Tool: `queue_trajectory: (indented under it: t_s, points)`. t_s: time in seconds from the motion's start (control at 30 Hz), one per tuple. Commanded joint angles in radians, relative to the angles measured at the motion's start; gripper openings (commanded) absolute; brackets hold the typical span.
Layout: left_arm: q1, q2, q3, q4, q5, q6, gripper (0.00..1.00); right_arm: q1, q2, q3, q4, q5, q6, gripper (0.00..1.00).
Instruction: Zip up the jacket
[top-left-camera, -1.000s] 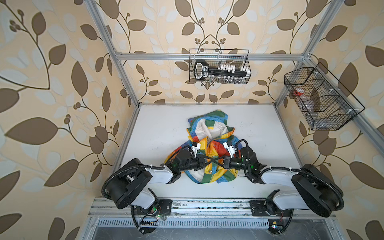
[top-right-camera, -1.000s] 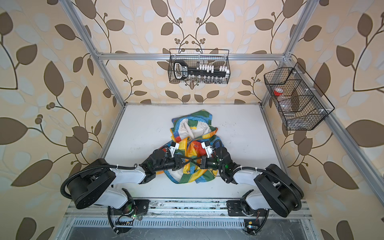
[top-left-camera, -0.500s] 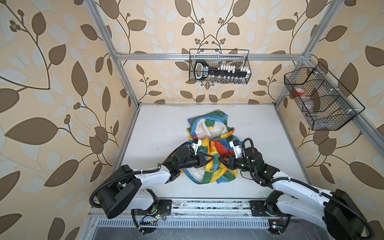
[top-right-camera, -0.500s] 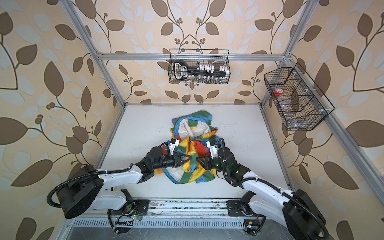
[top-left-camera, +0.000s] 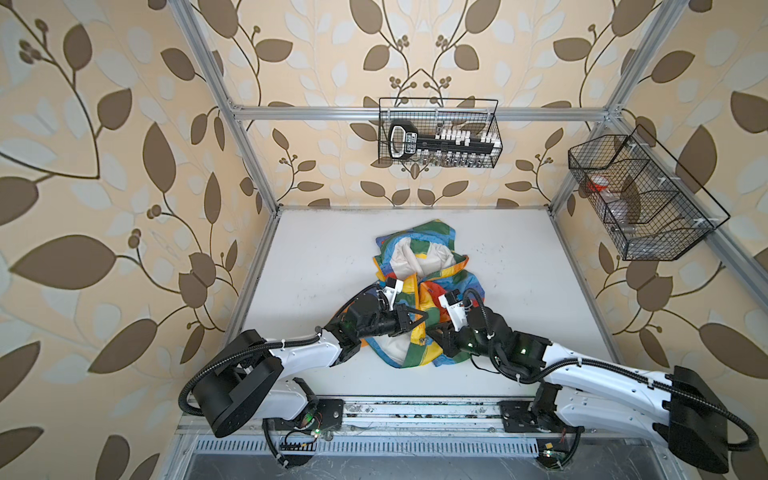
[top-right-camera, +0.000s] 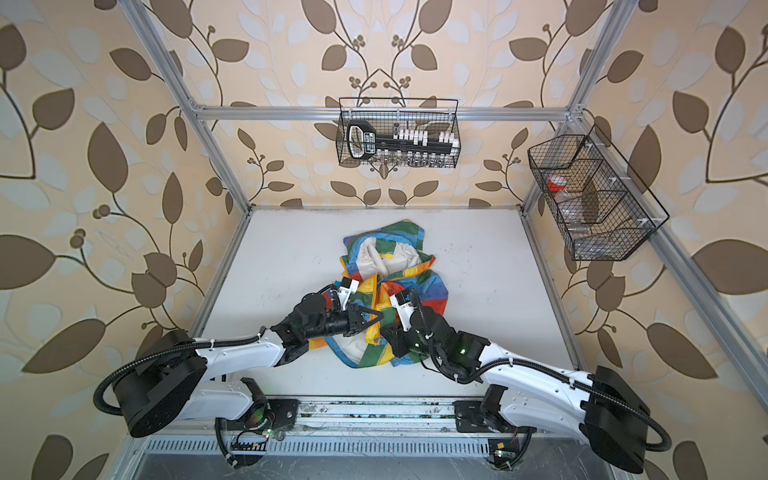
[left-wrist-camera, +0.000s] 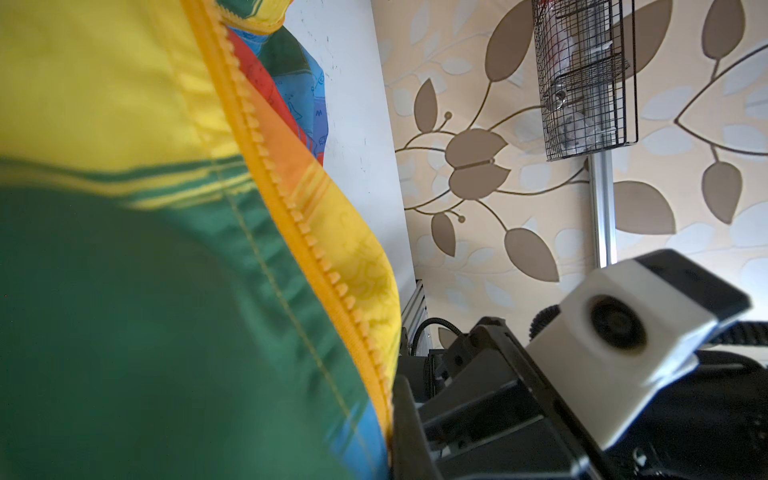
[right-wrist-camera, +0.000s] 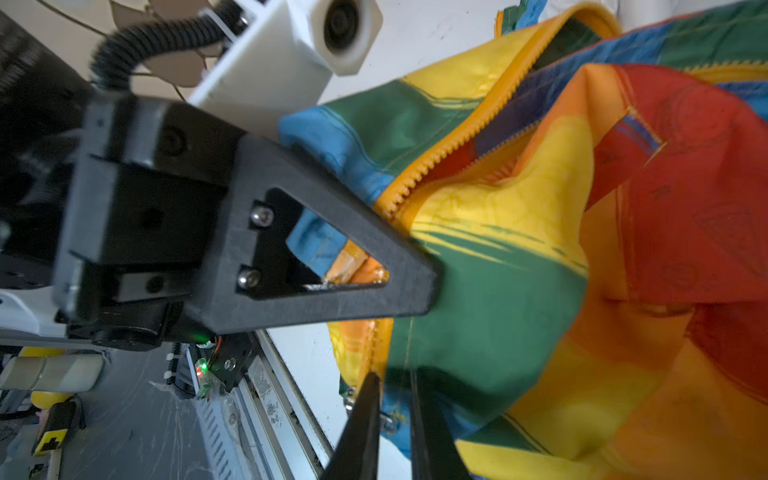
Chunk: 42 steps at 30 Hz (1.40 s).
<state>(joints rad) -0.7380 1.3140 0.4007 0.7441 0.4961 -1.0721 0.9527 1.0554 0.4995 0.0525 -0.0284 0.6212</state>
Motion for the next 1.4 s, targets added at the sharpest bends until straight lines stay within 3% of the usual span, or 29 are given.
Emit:
queue_trajectory:
  t_s: [0.0,0.27,0.43,0.53,0.7,0.87,1.0,1.07,1.2,1.37]
  points:
    - [0.009,-0.022,0.041,0.048,0.0,0.015,0.0,0.028,0.027,0.016,0.053,0.03,0.021,0.16]
    - [0.009,-0.034,0.059,0.041,-0.011,0.019,0.0,0.109,0.084,-0.012,0.089,0.045,0.053,0.14]
    - [0.009,-0.045,0.063,0.037,-0.024,0.023,0.0,0.106,0.01,-0.073,0.116,0.06,0.107,0.12]
    - [0.009,-0.052,0.076,0.036,-0.038,0.03,0.0,0.061,-0.131,-0.175,0.199,0.051,0.197,0.29]
    - [0.019,-0.045,0.158,-0.009,-0.061,0.044,0.0,-0.064,-0.269,-0.276,0.361,-0.058,0.345,0.44]
    - [0.033,-0.05,0.258,-0.064,-0.071,0.059,0.0,-0.13,-0.229,-0.277,0.584,-0.199,0.458,0.52]
    - [0.041,-0.056,0.331,-0.097,-0.066,0.075,0.0,-0.163,-0.195,-0.349,0.893,-0.209,0.594,0.62]
    - [0.046,-0.053,0.355,-0.105,-0.058,0.076,0.0,-0.169,-0.196,-0.369,0.993,-0.199,0.605,0.64]
    - [0.048,-0.036,0.383,-0.106,-0.036,0.056,0.0,-0.172,-0.232,-0.297,0.821,-0.2,0.516,0.65]
    - [0.047,-0.031,0.378,-0.066,-0.022,0.003,0.0,-0.226,-0.19,-0.278,0.857,-0.212,0.501,0.66]
